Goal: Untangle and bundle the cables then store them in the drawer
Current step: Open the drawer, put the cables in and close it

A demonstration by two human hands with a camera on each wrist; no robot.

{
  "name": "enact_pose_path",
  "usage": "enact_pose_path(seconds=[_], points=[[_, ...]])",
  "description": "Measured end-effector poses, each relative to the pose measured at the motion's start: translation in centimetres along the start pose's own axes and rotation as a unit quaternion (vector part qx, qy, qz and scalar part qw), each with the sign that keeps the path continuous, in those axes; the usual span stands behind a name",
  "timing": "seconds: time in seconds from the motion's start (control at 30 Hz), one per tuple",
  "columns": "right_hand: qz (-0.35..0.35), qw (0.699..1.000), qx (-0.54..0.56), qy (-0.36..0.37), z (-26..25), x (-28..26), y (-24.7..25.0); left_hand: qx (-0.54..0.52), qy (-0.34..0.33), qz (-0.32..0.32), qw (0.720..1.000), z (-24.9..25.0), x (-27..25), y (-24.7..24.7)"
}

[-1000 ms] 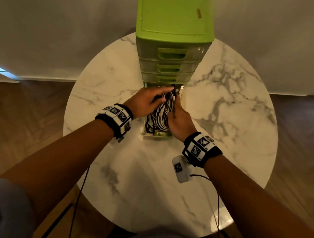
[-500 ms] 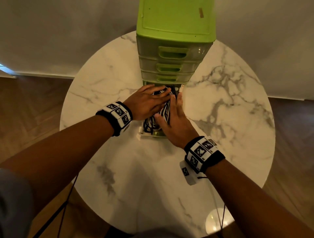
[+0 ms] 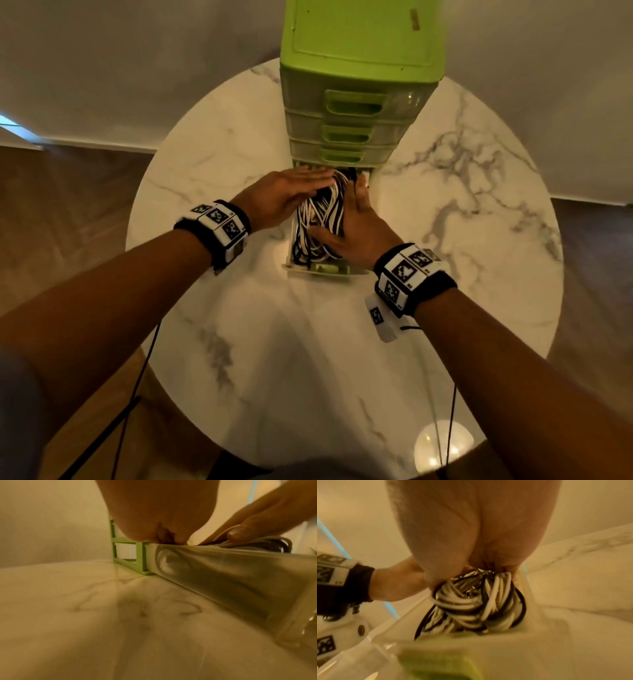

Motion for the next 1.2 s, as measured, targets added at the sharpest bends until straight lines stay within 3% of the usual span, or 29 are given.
enact_pose_path(seconds=[0.1,0.2,0.27,0.37,0.47,0.67,0.93,1.03,1.13,1.2], points=[[0.045,0.999,-0.018,-0.013,-0.2,-0.8,-0.7,0.052,0.013,0.118,0.992,-0.2,-0.6,0.2],[0.091,0.994,-0.064,0.022,-0.9,-1.4,-1.3,0.106,0.091,0.137,0.981,-0.2,-0.6,0.3],[0.115,0.985,-0.117,0.063,-0.8,-2.1,-1.4,0.105,0.1,0.147,0.978,-0.2,-0.5,0.2],[0.071,0.97,-0.206,0.104,0.3,-3.1,-1.6,0.075,0.134,0.195,0.969,-0.3,-0.2,0.2],[0.033,0.95,-0.286,0.119,1.0,-3.3,-1.5,0.019,0.199,0.271,0.942,-0.8,-0.2,0.8],[-0.005,0.955,-0.279,0.101,0.4,-2.1,-0.4,-0.149,0.2,0.203,0.947,-1.7,1.7,2.3],[0.009,0.957,-0.272,0.102,1.2,1.1,2.4,-0.139,0.216,0.174,0.951,-2.3,2.6,3.8],[0.079,0.956,-0.254,0.121,1.6,-0.4,1.5,-0.13,0.222,0.177,0.95,-2.2,2.6,3.6],[0.211,0.92,-0.279,0.175,2.5,-2.7,-0.6,-0.128,0.227,0.173,0.95,-2.2,2.5,3.6],[0.231,0.903,-0.301,0.203,3.0,-3.1,-1.4,-0.129,0.223,0.161,0.953,-1.8,2.5,3.8]])
Point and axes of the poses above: each hand's wrist, its own x-axis towards the middle knuckle, its own y-axis out of the back of the hand, z = x × y, the point moved 3 cm from there along x, towards the middle knuckle, and after that the axes turned 9 degrees about -x, right-handed, at the moved point
